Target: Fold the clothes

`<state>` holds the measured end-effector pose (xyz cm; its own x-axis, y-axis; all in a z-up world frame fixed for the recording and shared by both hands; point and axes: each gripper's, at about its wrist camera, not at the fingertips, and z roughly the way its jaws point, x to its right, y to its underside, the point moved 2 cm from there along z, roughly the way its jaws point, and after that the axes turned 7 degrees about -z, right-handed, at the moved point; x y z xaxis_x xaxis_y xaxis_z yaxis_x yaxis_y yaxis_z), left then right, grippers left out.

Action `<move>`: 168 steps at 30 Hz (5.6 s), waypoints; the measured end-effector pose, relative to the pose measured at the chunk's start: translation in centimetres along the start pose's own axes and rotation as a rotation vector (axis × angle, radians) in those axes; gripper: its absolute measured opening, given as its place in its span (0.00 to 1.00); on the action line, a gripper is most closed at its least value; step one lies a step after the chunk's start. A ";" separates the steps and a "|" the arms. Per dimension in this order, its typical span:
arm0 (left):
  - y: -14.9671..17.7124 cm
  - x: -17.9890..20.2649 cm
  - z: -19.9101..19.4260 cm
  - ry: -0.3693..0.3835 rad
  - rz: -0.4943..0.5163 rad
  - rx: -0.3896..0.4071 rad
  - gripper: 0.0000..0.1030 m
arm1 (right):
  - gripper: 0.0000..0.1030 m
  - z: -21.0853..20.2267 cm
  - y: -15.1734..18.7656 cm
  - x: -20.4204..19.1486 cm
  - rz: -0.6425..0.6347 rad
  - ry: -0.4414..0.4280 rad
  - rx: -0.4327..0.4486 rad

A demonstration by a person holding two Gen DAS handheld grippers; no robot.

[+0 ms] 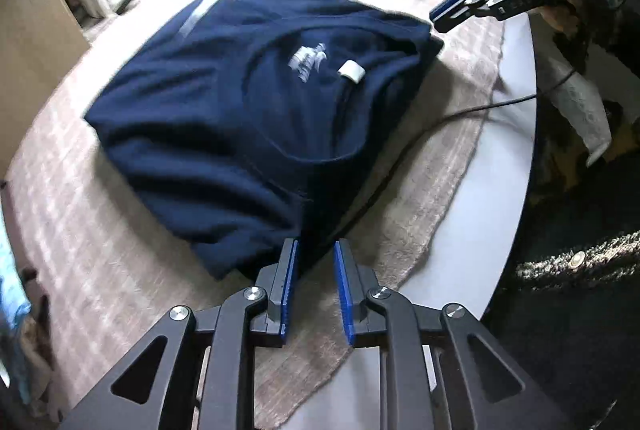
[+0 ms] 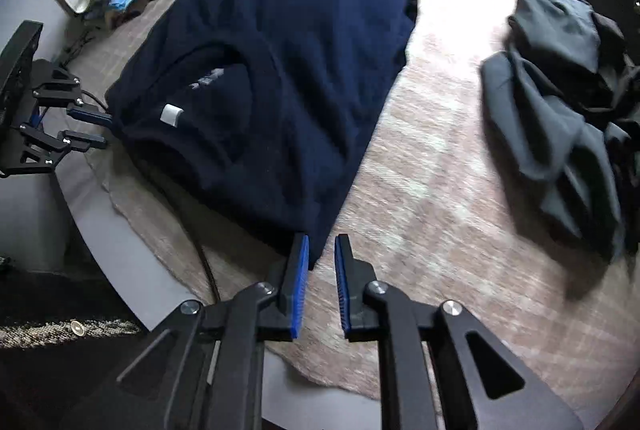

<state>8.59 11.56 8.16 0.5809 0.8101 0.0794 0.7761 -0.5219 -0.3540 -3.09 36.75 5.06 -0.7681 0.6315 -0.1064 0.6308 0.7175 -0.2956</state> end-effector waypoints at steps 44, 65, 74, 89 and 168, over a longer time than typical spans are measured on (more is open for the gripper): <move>2.4 -6.0 -3.2 0.178 -0.444 0.130 0.48 | 0.10 0.6 -10.1 -2.3 -0.036 -0.248 0.056; -4.8 -14.5 1.8 0.092 -0.566 0.201 0.48 | 0.07 2.3 -18.2 6.2 0.134 -0.072 0.286; -12.9 -17.2 2.9 0.140 -0.493 0.326 0.53 | 0.07 3.6 -16.4 7.0 0.134 -0.082 0.273; -6.4 -18.2 1.3 0.063 -0.710 0.217 0.59 | 0.54 0.5 -7.9 8.4 0.400 -0.041 0.300; 10.0 -34.8 -33.3 -0.320 -0.541 0.571 0.21 | 0.10 -10.6 -33.5 -27.6 -0.019 -0.351 0.807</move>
<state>4.26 -30.77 32.87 0.0008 0.9907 0.1362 0.6345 0.1048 -0.7658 -1.86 -1.57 27.93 -0.8510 0.3991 -0.3414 0.4493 0.2165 -0.8668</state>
